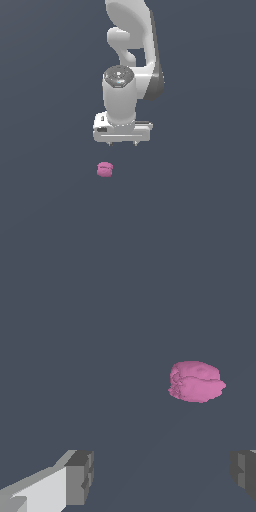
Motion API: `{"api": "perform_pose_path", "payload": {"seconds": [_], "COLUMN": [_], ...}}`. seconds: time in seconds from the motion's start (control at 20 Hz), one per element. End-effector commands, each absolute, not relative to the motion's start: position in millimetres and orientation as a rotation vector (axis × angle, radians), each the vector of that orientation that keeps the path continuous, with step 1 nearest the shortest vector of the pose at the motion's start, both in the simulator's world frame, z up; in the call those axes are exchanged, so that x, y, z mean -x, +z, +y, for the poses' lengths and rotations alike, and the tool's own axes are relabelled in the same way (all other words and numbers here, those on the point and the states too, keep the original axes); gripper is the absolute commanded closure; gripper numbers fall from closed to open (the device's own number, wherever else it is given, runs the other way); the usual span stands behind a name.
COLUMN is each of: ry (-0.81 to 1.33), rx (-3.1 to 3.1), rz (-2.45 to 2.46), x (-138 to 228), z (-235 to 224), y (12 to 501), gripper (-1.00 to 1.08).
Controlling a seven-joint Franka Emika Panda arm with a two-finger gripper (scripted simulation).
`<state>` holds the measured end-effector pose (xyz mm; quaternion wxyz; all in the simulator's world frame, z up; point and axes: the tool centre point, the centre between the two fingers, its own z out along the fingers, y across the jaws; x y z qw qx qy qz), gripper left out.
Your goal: Pick up the object and move it to a goal position.
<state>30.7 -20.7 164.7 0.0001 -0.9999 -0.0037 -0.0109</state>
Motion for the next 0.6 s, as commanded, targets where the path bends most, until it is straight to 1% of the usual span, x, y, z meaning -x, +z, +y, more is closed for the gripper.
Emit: {"api": "perform_pose_path", "payload": {"seconds": [0.0, 0.3, 0.55], "ry": [-0.029, -0.016, -0.007], "rx": [3.141, 3.138, 3.137], "rz": [0.016, 0.097, 0.147], "x": [-40, -64, -77], "z": [-31, -64, -86], "y": [155, 126, 105], "gripper": [-0.92, -0.92, -0.92]}}
